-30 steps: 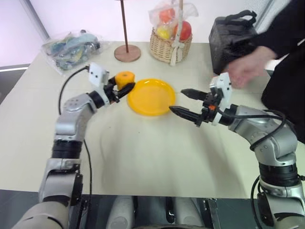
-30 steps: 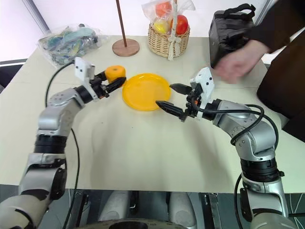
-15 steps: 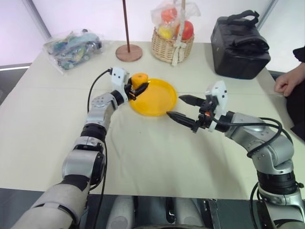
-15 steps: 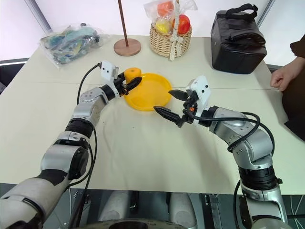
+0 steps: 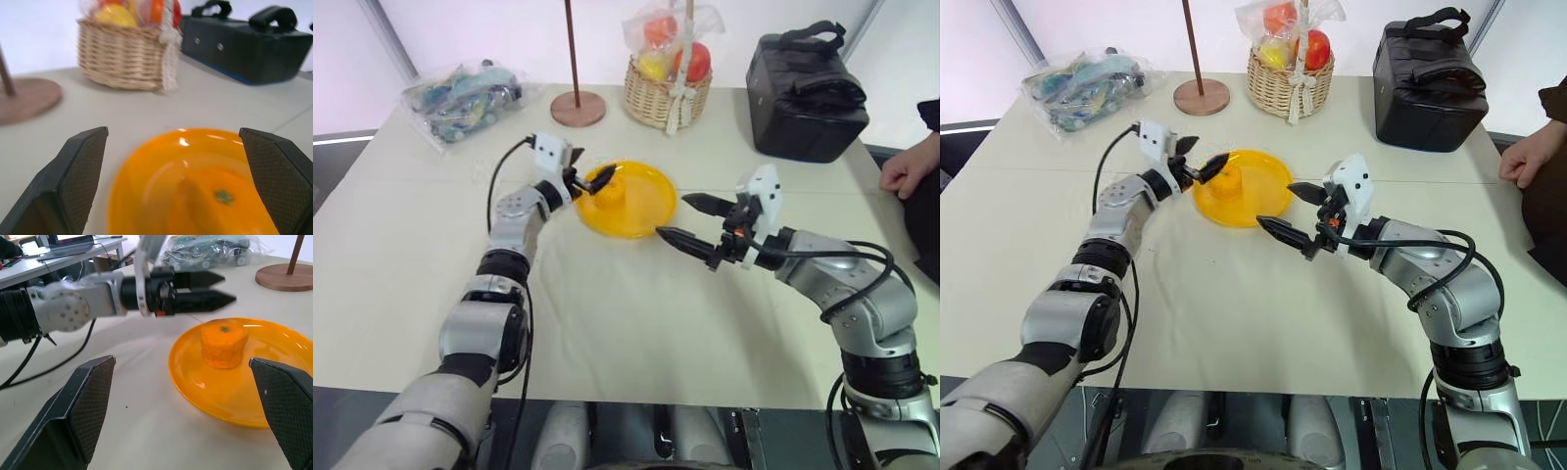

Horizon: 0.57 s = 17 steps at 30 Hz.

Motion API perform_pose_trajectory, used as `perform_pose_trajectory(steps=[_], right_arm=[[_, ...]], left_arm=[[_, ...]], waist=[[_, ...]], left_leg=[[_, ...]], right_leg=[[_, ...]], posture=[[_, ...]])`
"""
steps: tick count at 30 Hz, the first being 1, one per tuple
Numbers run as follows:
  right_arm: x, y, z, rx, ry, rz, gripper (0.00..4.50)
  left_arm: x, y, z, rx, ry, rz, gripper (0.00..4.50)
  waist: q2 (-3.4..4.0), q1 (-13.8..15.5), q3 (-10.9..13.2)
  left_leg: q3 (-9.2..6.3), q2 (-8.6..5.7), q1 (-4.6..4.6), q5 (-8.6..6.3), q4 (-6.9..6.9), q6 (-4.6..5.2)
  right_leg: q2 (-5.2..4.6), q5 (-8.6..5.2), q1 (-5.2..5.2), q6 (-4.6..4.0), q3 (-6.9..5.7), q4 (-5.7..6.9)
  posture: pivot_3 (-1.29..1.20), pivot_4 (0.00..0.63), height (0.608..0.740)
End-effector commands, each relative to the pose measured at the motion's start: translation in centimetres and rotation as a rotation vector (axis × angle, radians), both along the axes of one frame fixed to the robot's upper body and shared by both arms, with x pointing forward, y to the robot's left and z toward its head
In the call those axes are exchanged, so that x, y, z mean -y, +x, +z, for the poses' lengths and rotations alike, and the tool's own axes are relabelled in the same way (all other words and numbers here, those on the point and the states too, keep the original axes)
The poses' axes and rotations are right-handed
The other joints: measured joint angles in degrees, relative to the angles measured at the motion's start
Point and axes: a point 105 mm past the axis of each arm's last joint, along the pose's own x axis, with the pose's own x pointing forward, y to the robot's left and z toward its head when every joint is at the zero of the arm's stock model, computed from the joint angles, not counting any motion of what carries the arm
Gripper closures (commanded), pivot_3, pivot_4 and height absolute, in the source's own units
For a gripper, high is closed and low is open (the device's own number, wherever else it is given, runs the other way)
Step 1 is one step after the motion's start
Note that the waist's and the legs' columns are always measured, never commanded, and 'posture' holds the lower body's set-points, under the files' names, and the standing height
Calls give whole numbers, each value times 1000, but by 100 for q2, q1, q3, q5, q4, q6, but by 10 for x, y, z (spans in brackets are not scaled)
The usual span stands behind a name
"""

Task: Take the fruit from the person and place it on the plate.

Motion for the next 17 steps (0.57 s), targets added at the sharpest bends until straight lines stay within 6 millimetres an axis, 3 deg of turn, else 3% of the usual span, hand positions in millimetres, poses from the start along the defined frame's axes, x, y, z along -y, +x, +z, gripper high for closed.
perform_pose_trajectory(steps=[1, 3, 8, 13, 17], right_arm=[[1, 3, 13, 61, 17, 0, 0], [3, 6, 12, 64, 14, -11, 0], [20, 26, 3, 83, -31, -105, 0], [36, 47, -6, 103, -39, -212, 0], [43, 59, -14, 107, -44, -259, 0]], left_arm=[[-30, -14, 49, 135, -4, 22, 11], [-42, -26, 51, 130, 27, 23, 11], [-75, -64, 25, -13, 103, 49, 11], [-98, -92, 14, -81, 88, 134, 11], [-105, -109, 6, -103, 58, 188, 11]], waist=[[0, -43, 0], [1, -77, -1], [3, -116, -1], [1, -79, -1], [1, -88, -1]], left_leg=[[0, 1, 1, 0, -1, 0], [-1, 2, 2, 0, -4, 0], [0, 3, 7, 0, -5, 0], [-5, 4, 5, 0, 0, -1], [-3, 4, 7, 0, -1, -1]], right_leg=[[0, 0, 0, 0, 0, 0], [0, 0, 1, 0, 0, 0], [-2, 0, 4, 0, 4, 2], [-3, 0, 5, -1, 2, 4], [-6, 0, 6, -1, 3, 4]], posture=[[0, 150, 740], [0, 150, 740], [0, 150, 740], [0, 150, 740], [0, 150, 740]])
